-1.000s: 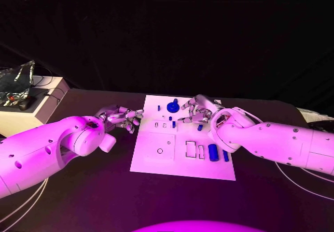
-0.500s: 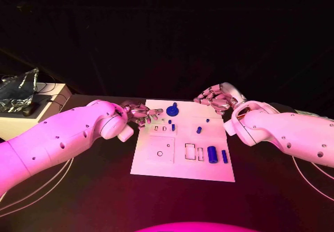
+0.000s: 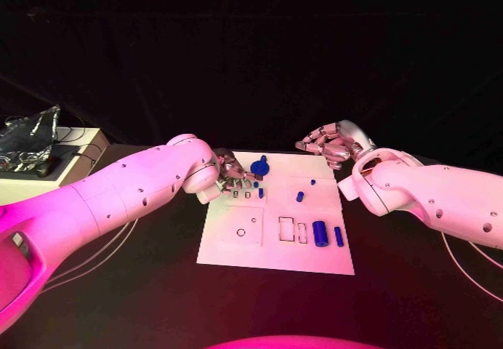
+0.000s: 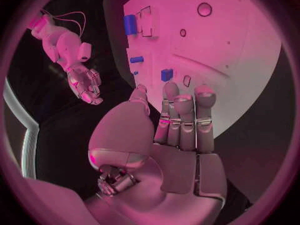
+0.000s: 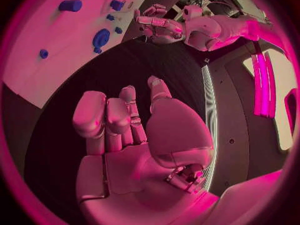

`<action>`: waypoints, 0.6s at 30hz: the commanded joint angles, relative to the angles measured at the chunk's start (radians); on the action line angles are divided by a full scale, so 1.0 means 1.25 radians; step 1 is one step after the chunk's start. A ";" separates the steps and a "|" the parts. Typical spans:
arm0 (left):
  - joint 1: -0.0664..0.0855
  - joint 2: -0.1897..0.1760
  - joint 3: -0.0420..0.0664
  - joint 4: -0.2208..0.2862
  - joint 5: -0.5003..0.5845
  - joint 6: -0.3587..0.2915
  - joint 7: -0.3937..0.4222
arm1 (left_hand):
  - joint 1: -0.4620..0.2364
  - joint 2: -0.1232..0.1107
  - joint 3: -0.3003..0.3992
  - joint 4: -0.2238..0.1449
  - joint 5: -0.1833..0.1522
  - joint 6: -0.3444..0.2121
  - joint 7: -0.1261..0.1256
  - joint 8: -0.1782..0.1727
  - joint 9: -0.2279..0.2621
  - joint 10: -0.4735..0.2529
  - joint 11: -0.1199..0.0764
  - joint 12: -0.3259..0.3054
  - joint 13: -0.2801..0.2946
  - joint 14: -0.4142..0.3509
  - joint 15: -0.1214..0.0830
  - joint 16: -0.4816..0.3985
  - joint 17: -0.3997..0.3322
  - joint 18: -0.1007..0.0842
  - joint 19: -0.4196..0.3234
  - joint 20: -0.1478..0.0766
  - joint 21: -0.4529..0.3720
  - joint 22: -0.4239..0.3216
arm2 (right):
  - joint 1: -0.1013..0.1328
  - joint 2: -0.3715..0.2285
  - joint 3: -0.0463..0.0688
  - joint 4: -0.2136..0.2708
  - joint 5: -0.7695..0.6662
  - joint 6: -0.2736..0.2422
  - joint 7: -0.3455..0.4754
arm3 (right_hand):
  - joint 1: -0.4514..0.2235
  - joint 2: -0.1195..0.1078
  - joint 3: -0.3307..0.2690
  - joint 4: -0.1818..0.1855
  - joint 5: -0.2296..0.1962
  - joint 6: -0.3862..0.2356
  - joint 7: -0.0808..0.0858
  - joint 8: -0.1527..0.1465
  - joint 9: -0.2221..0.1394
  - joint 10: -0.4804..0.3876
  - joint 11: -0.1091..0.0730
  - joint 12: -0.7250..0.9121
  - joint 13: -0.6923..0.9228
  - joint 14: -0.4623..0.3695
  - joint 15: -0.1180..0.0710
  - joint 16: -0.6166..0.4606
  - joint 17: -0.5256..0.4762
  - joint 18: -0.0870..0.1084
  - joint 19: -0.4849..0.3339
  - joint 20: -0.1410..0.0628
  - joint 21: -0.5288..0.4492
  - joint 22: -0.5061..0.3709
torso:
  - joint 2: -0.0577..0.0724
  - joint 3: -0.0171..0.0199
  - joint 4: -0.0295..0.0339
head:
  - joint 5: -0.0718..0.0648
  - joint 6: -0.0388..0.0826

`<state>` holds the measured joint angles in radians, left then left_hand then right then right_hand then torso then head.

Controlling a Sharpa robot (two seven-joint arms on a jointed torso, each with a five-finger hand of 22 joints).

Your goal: Assemble the parts on the task board

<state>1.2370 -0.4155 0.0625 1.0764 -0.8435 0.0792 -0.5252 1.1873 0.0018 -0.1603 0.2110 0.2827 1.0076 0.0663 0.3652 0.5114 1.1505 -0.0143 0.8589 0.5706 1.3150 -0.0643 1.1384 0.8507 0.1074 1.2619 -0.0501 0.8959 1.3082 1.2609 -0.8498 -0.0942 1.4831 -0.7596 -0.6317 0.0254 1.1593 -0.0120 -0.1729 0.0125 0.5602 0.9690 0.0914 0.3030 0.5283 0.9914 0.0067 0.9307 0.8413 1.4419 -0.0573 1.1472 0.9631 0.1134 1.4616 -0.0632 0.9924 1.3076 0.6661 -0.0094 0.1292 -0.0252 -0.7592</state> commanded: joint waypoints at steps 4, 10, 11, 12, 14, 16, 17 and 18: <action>0.012 0.038 -0.004 -0.040 -0.054 0.069 -0.043 | -0.014 -0.011 0.017 0.004 0.000 0.004 -0.003 -0.007 0.012 -0.002 0.001 -0.004 0.005 0.008 -0.001 0.005 0.007 -0.002 0.002 -0.001 0.010 0.053 | 0.005 0.007 0.001 -0.005 0.006 0.006 -0.002 | -0.010 0.001 0.002 -0.005 0.003 0.000 -0.001 -0.005 0.003 0.004 0.002 -0.005 0.002 -0.001 -0.004 0.002 -0.001 -0.013 0.041 -0.010 -0.001 0.103 | 0.009 0.0054 -0.0052 | 0.003 0.005; 0.017 0.065 -0.005 -0.066 -0.060 0.076 -0.050 | -0.017 -0.012 0.018 0.007 0.000 0.004 -0.003 -0.008 0.013 -0.002 0.001 -0.003 0.007 0.009 -0.001 0.008 0.011 -0.002 0.002 -0.001 0.014 0.054 | 0.010 0.014 0.001 -0.012 0.031 -0.013 0.016 | -0.008 0.000 0.003 -0.007 0.009 -0.008 0.007 -0.029 -0.004 -0.004 0.008 -0.024 -0.011 -0.010 0.000 -0.026 -0.030 -0.007 0.032 -0.007 -0.043 0.094 | 0.014 0.0085 -0.0090 | 0.003 0.008; 0.018 0.069 -0.005 -0.069 -0.062 0.079 -0.051 | -0.017 -0.013 0.018 0.008 0.000 0.005 -0.004 -0.008 0.014 -0.001 0.000 -0.002 0.008 0.010 -0.001 0.010 0.013 -0.002 0.003 -0.001 0.016 0.054 | 0.011 0.015 0.001 -0.014 0.043 -0.020 0.023 | -0.006 0.000 0.002 -0.009 0.010 -0.007 0.009 -0.038 -0.011 -0.001 0.009 -0.036 -0.026 -0.010 0.001 -0.050 -0.050 -0.004 0.028 -0.005 -0.070 0.087 | 0.015 0.0087 -0.0093 | 0.003 0.008; 0.018 0.072 -0.006 -0.073 -0.063 0.081 -0.051 | -0.019 -0.013 0.019 0.008 0.001 0.006 -0.004 -0.008 0.015 0.000 0.000 -0.002 0.008 0.010 -0.001 0.012 0.015 -0.003 0.003 -0.001 0.018 0.055 | 0.012 0.016 0.001 -0.015 0.056 -0.027 0.030 | -0.005 0.002 0.003 -0.011 0.014 -0.009 0.011 -0.045 -0.017 -0.001 0.010 -0.049 -0.042 -0.016 0.002 -0.078 -0.076 0.001 0.023 -0.004 -0.107 0.078 | 0.015 0.0089 -0.0095 | 0.003 0.007; 0.019 0.076 -0.006 -0.077 -0.064 0.084 -0.053 | -0.019 -0.013 0.019 0.008 0.001 0.006 -0.004 -0.008 0.015 0.000 0.000 -0.002 0.008 0.010 -0.001 0.012 0.015 -0.003 0.003 -0.001 0.018 0.055 | 0.013 0.017 0.001 -0.017 0.073 -0.037 0.041 | -0.002 0.001 0.000 -0.017 0.020 -0.010 0.015 -0.060 -0.028 0.008 0.010 -0.074 -0.080 -0.014 0.002 -0.121 -0.112 0.003 0.022 -0.004 -0.154 0.065 | 0.017 0.0092 -0.0098 | 0.005 0.007; 0.019 0.080 -0.006 -0.080 -0.064 0.089 -0.054 | -0.020 -0.013 0.020 0.009 0.000 0.010 -0.006 -0.006 0.018 0.001 -0.001 -0.002 0.009 0.012 -0.002 0.015 0.019 -0.003 0.004 0.000 0.022 0.056 | 0.014 0.019 0.001 -0.019 0.086 -0.046 0.051 | -0.003 0.007 -0.002 -0.022 0.024 -0.005 0.015 -0.069 -0.036 0.009 0.012 -0.080 -0.110 -0.014 0.001 -0.138 -0.118 0.002 0.024 -0.005 -0.177 0.065 | 0.018 0.0097 -0.0094 | 0.004 0.007; 0.020 0.082 -0.006 -0.082 -0.065 0.092 -0.055 | -0.020 -0.013 0.021 0.009 0.000 0.010 -0.007 -0.004 0.023 0.002 -0.002 -0.002 0.009 0.012 -0.003 0.017 0.022 -0.003 0.005 0.000 0.025 0.057 | 0.015 0.019 0.001 -0.020 0.091 -0.049 0.054 | -0.004 0.006 -0.003 -0.023 0.025 -0.007 0.016 -0.073 -0.039 0.009 0.012 -0.083 -0.119 -0.014 0.000 -0.146 -0.123 0.003 0.022 -0.005 -0.196 0.063 | 0.019 0.0101 -0.0092 | 0.005 0.007; 0.020 0.083 -0.006 -0.083 -0.065 0.095 -0.056 | -0.020 -0.012 0.021 0.009 0.000 0.011 -0.008 -0.003 0.027 0.003 -0.003 -0.002 0.009 0.014 -0.003 0.019 0.025 -0.003 0.005 0.000 0.026 0.057 | 0.016 0.020 0.001 -0.021 0.094 -0.051 0.057 | -0.004 0.007 -0.004 -0.025 0.025 -0.004 0.016 -0.077 -0.043 0.013 0.012 -0.087 -0.133 -0.013 0.001 -0.152 -0.126 0.003 0.022 -0.005 -0.209 0.062 | 0.019 0.0101 -0.0091 | 0.005 0.007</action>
<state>1.2600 -0.3159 0.0551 0.9735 -0.9117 0.1604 -0.5833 1.1729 -0.0127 -0.1399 0.2224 0.2827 1.0166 0.0573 0.3600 0.5428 1.1506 -0.0141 0.8589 0.5806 1.3258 -0.0680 1.1570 0.8809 0.1074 1.2618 -0.0501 0.9239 1.3080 1.2796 -0.8266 -0.0941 1.4573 -0.6898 -0.6634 0.0505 1.1593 -0.0119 -0.1776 -0.0114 0.5888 0.9614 0.1106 0.2083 0.4766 1.0006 0.0242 0.8242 0.6830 1.4236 -0.0536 0.9594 0.8062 0.1133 1.4616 -0.0632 0.7352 1.3074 0.6866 0.0017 0.1178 -0.0198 -0.7499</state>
